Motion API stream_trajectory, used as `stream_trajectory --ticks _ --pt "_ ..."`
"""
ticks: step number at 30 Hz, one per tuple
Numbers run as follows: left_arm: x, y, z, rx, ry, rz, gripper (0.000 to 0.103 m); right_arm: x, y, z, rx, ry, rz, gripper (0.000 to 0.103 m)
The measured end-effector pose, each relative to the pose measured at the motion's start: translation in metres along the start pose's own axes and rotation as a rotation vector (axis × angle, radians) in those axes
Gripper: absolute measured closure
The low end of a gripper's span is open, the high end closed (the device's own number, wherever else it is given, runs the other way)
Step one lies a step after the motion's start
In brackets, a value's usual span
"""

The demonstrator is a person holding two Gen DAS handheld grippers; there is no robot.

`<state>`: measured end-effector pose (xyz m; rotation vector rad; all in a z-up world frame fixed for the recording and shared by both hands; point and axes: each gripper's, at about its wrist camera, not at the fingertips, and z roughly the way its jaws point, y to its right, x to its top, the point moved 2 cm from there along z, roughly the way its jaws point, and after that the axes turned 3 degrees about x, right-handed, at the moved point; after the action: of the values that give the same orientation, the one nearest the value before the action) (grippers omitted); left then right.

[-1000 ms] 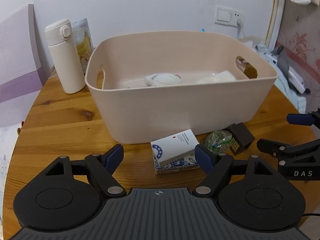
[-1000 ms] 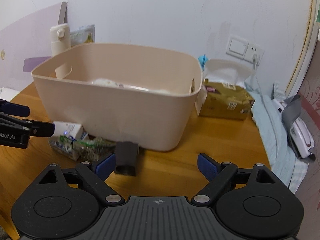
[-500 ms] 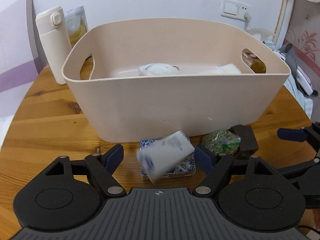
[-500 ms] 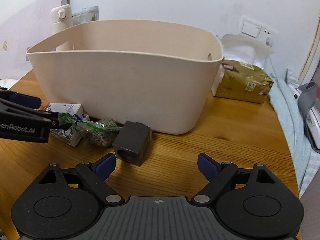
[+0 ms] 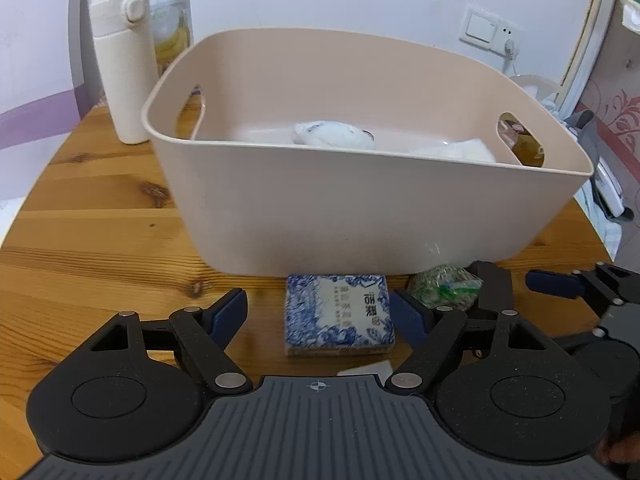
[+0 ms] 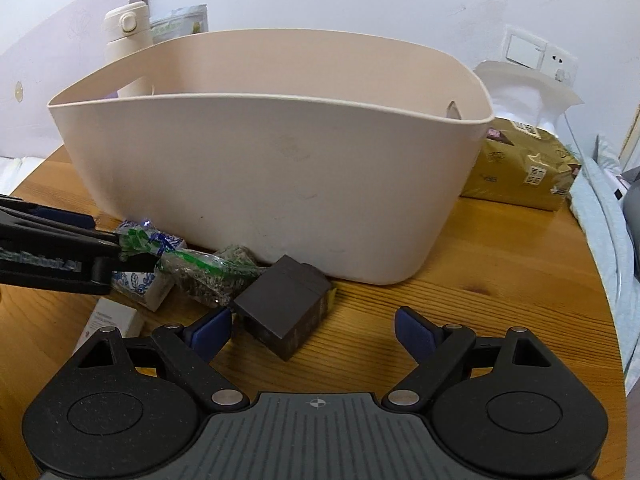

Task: Organize objects
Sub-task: 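Grasp the white card box with left tool while right tool grasps black square object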

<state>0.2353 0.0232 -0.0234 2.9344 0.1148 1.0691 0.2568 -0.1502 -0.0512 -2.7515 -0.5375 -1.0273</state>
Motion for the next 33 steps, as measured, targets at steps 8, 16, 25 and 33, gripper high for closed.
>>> stream_trajectory --ticks 8,16,25,33 --pt "-0.022 0.003 -0.017 -0.039 -0.033 0.046 0.023 0.001 -0.004 0.004 0.002 -0.002 0.0 0.016" --pt "-0.037 0.011 -0.007 -0.053 -0.125 0.078 0.032 0.003 -0.007 0.002 -0.003 -0.003 -0.007 0.028" --pt "-0.048 0.011 -0.016 -0.024 -0.088 0.126 0.071 0.001 0.0 -0.002 0.01 -0.003 0.018 0.057" --pt "-0.062 0.002 -0.029 0.017 -0.025 0.07 0.072 -0.017 -0.002 -0.017 0.024 -0.001 0.011 0.057"
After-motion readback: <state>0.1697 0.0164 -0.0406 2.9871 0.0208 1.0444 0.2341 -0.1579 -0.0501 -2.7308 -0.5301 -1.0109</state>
